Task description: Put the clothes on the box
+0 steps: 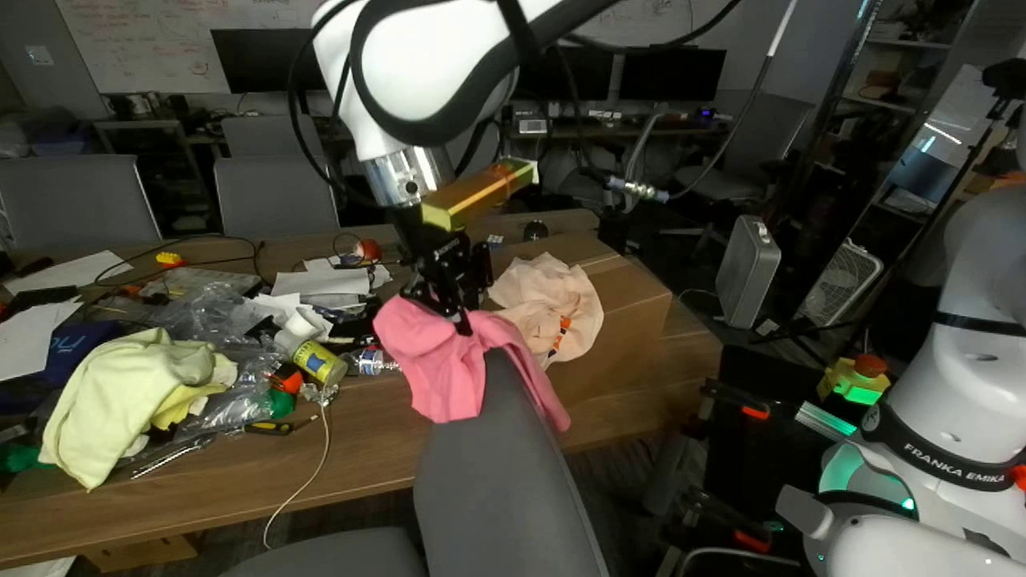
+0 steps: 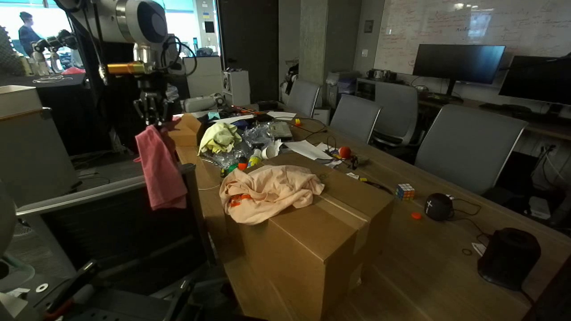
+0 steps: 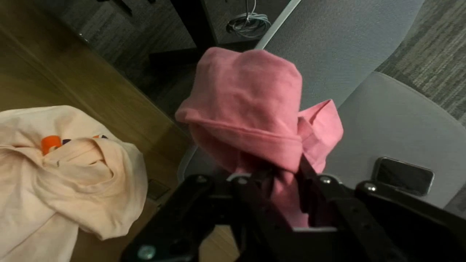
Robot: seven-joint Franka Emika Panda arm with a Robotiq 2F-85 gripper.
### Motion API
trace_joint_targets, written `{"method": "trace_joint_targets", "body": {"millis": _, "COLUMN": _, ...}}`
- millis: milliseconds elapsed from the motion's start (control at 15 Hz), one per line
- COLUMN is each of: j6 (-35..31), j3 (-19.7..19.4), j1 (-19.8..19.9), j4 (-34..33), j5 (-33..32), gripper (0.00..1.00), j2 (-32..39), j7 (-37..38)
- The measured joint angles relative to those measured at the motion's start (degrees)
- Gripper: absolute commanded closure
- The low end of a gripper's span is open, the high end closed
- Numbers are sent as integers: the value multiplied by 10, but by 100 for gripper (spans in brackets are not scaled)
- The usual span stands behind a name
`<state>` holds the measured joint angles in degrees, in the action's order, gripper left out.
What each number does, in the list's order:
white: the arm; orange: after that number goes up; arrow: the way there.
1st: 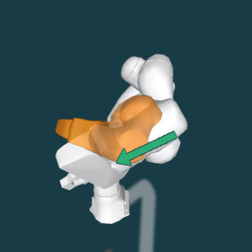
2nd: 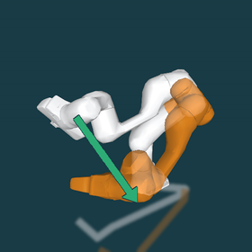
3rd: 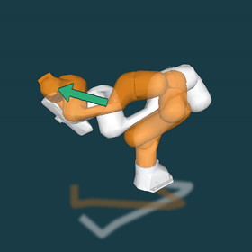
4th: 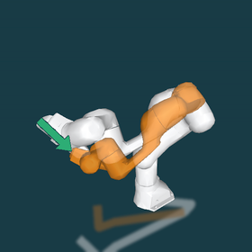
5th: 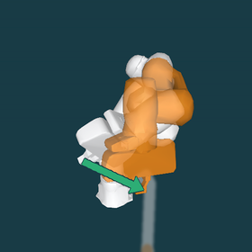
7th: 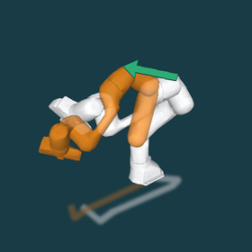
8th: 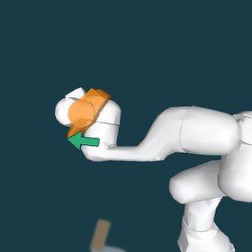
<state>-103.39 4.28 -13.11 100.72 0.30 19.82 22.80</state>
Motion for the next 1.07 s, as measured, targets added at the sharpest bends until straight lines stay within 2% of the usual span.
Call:
{"method": "trace_joint_targets", "body": {"millis": 267, "j6": 52, "j3": 3, "j1": -2, "j4": 0, "j5": -27, "gripper": 96, "j2": -76, "j7": 14}}
{"method": "trace_joint_targets", "body": {"millis": 533, "j6": 99, "j3": 3, "j1": 4, "j4": -8, "j5": -45, "gripper": 96, "j2": -117, "j7": 24}}
{"method": "trace_joint_targets", "body": {"millis": 800, "j6": 109, "j3": -10, "j1": 34, "j4": -24, "j5": -46, "gripper": 96, "j2": -129, "j7": 48}}
{"method": "trace_joint_targets", "body": {"millis": 1067, "j6": 108, "j3": -41, "j1": 78, "j4": -43, "j5": -46, "gripper": 96, "j2": -137, "j7": 92}}
